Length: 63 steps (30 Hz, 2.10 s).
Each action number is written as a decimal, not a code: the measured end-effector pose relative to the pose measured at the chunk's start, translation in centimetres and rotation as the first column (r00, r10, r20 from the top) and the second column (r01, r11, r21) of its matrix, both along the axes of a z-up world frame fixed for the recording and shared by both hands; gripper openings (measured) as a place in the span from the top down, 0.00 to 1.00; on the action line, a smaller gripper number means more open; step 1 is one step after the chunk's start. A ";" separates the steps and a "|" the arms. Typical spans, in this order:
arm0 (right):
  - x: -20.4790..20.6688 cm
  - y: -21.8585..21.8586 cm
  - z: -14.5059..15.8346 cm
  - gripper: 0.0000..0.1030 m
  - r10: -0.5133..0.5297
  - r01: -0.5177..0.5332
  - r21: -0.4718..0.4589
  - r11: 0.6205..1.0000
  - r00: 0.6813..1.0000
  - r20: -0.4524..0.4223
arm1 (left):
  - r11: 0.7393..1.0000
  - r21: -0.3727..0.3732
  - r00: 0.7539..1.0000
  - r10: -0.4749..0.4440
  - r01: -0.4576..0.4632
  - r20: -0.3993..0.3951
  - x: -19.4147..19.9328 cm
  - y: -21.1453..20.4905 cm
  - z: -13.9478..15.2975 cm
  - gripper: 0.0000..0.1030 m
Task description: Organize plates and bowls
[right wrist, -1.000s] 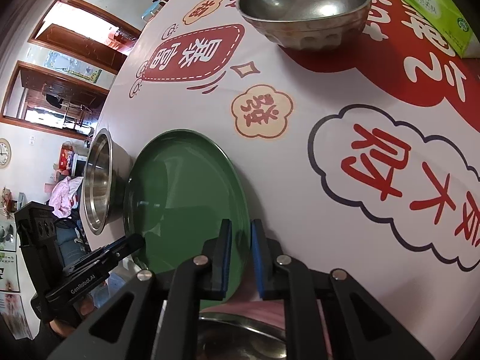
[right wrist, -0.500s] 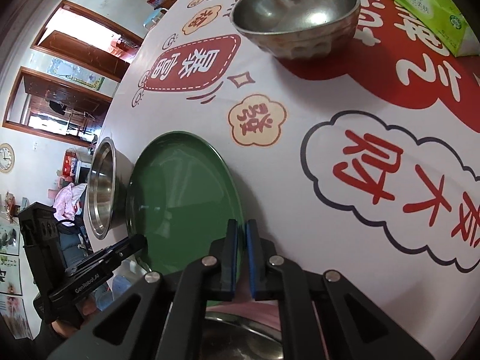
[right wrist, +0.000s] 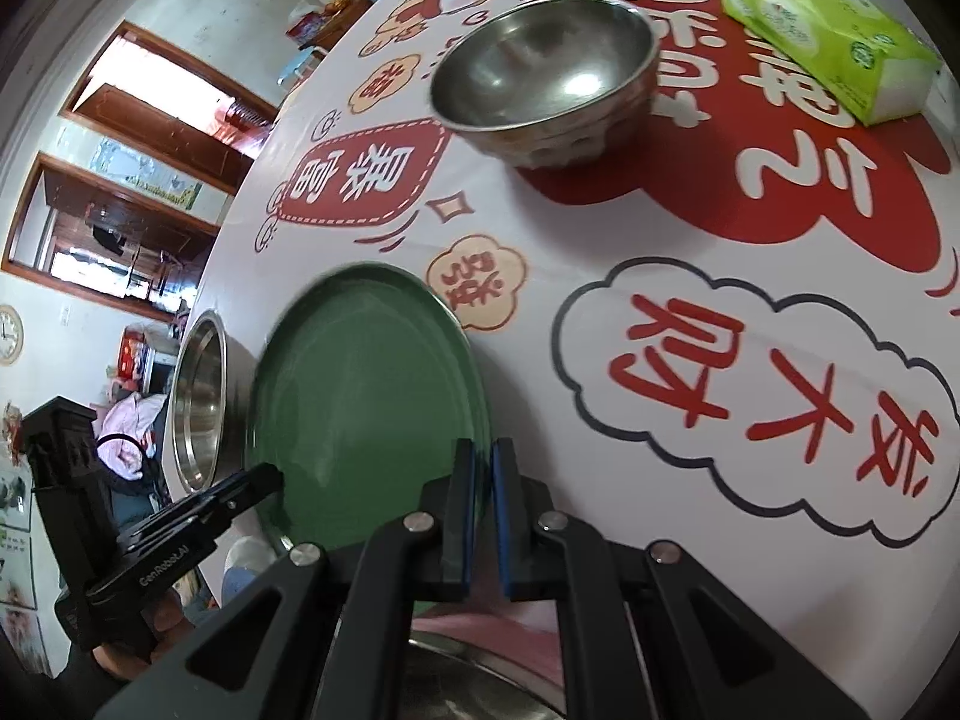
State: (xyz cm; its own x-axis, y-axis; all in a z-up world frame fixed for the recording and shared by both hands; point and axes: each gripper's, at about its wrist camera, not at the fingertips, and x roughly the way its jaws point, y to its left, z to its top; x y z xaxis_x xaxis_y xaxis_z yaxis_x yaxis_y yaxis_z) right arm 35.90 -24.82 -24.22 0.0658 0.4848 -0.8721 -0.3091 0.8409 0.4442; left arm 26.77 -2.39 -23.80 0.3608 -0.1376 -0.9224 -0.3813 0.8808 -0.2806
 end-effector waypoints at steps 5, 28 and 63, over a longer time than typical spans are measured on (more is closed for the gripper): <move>0.0 -0.4 0.6 0.94 -0.023 0.022 0.015 1.000 1.000 0.020 | 1.000 0.023 0.999 -0.019 0.018 0.030 0.8 -0.2 1.0 0.87; -4.2 -1.3 6.2 0.94 -0.040 0.026 0.122 0.992 0.992 0.116 | 0.995 0.089 0.988 -0.046 0.032 0.150 -3.6 -0.5 7.0 0.86; -22.3 -0.2 8.5 0.91 -0.083 0.057 0.109 0.992 0.963 0.255 | 0.970 0.163 0.960 -0.211 0.182 0.182 -17.2 0.9 10.3 0.78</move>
